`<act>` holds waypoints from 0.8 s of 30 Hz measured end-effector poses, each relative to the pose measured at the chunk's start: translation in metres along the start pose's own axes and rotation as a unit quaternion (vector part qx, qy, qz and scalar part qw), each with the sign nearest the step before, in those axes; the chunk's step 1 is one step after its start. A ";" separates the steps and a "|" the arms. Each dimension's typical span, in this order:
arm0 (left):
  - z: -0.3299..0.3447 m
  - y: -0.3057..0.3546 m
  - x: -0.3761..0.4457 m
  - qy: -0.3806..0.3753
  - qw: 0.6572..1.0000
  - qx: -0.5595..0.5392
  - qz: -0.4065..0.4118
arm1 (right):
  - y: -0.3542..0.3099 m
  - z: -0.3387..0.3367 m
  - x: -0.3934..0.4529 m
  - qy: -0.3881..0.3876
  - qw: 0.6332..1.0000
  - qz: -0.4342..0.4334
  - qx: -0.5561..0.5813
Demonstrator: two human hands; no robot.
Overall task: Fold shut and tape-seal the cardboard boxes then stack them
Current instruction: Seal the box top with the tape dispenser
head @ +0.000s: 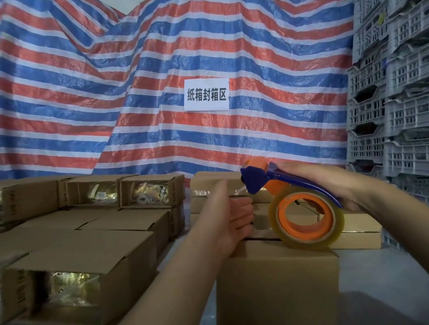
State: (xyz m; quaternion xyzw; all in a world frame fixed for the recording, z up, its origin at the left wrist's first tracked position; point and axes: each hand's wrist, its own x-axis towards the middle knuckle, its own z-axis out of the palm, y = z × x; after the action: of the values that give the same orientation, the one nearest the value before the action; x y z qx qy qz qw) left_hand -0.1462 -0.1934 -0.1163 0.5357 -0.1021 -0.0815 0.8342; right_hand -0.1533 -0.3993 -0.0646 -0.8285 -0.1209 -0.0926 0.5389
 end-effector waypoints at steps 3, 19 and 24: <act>0.004 -0.001 0.000 0.010 1.000 -0.005 -0.017 | -0.002 0.001 0.001 -0.012 1.000 0.013 -0.012; 0.003 -0.010 0.010 0.087 0.995 0.035 0.029 | -0.018 0.001 0.009 -0.072 0.993 0.069 -0.065; 0.005 -0.014 0.013 0.100 0.992 0.066 0.044 | -0.032 -0.025 0.006 -0.105 0.975 0.161 -0.111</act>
State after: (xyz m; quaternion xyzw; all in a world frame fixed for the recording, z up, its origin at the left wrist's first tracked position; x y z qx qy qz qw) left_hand -0.1349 -0.2070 -0.1263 0.5899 -0.0467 0.0161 0.8060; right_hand -0.1577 -0.4092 -0.0248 -0.8969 -0.0307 0.0699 0.4357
